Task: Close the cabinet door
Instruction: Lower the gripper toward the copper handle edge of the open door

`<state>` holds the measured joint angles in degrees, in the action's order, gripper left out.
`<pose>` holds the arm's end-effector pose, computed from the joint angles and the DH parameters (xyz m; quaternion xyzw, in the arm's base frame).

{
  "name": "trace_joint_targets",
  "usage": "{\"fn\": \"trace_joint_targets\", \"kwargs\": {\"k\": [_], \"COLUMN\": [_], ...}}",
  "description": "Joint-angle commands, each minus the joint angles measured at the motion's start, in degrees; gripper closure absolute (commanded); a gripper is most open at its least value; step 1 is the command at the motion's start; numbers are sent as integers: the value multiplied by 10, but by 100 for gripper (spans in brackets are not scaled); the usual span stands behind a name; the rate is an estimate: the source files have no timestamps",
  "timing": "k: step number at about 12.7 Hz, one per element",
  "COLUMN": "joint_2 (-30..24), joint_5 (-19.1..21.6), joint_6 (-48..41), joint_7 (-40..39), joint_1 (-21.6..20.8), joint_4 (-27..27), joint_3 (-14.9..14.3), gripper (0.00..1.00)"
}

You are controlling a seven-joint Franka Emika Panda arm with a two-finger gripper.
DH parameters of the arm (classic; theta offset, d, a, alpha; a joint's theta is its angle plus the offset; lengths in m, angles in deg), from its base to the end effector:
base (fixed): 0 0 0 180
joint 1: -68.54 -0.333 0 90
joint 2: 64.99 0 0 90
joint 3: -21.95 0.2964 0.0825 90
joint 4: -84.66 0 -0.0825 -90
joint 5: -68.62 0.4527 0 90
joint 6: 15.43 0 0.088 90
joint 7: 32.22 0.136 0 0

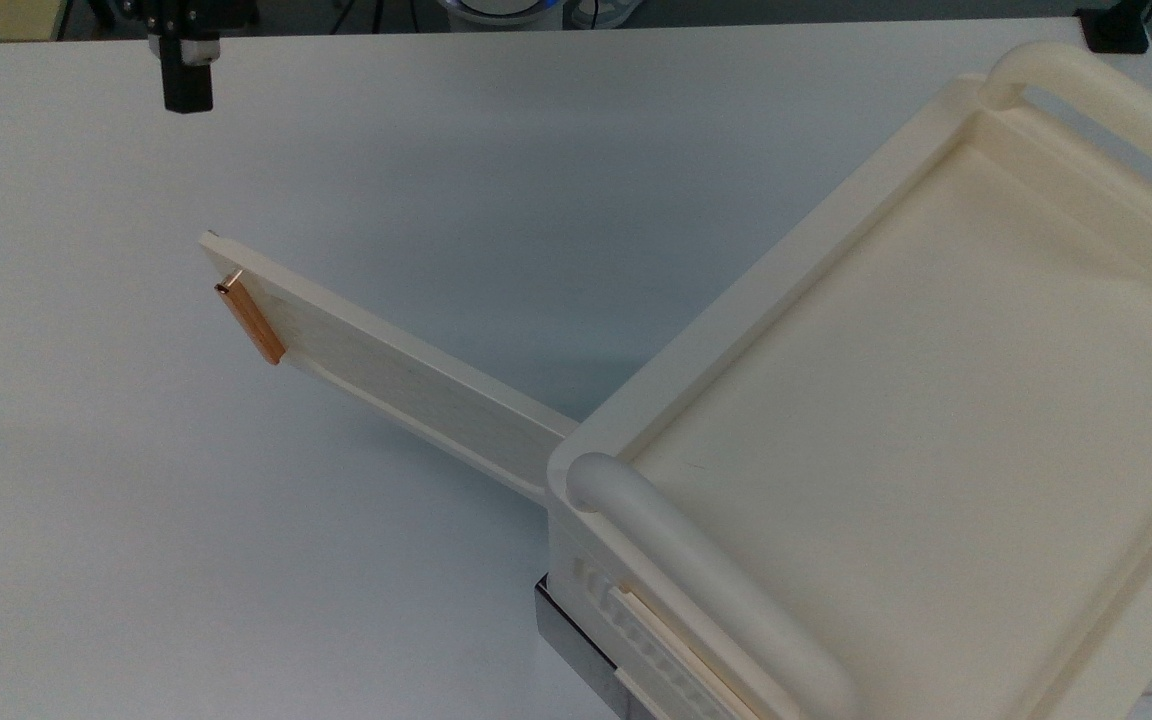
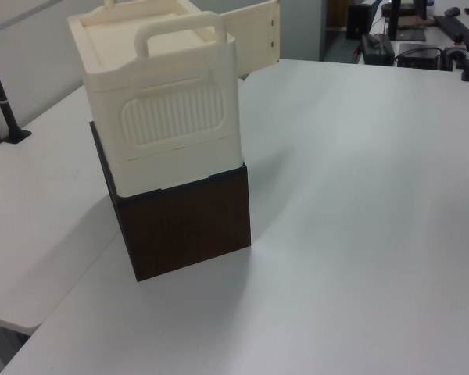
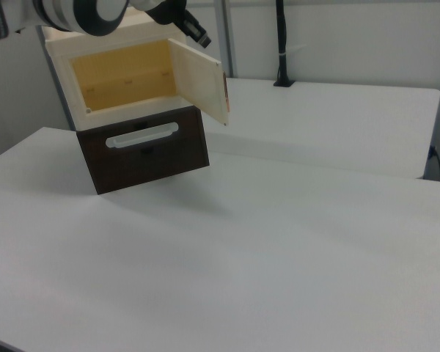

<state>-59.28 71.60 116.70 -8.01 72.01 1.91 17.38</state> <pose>0.7130 -0.0955 0.6770 -0.8894 0.2648 -0.3654 0.0729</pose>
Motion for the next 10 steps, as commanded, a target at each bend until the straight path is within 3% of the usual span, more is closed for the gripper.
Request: {"fn": "trace_joint_targets", "kwargs": {"k": [1, 6, 10], "joint_2": [60, 113, 113], "joint_5": [8, 10, 11], "joint_6": [116, 184, 188], "joint_7": [73, 91, 93], "joint_1": [3, 1, 0], "joint_4": [37, 39, 23], "joint_3": [5, 6, 8], "gripper": [100, 100, 100]}}
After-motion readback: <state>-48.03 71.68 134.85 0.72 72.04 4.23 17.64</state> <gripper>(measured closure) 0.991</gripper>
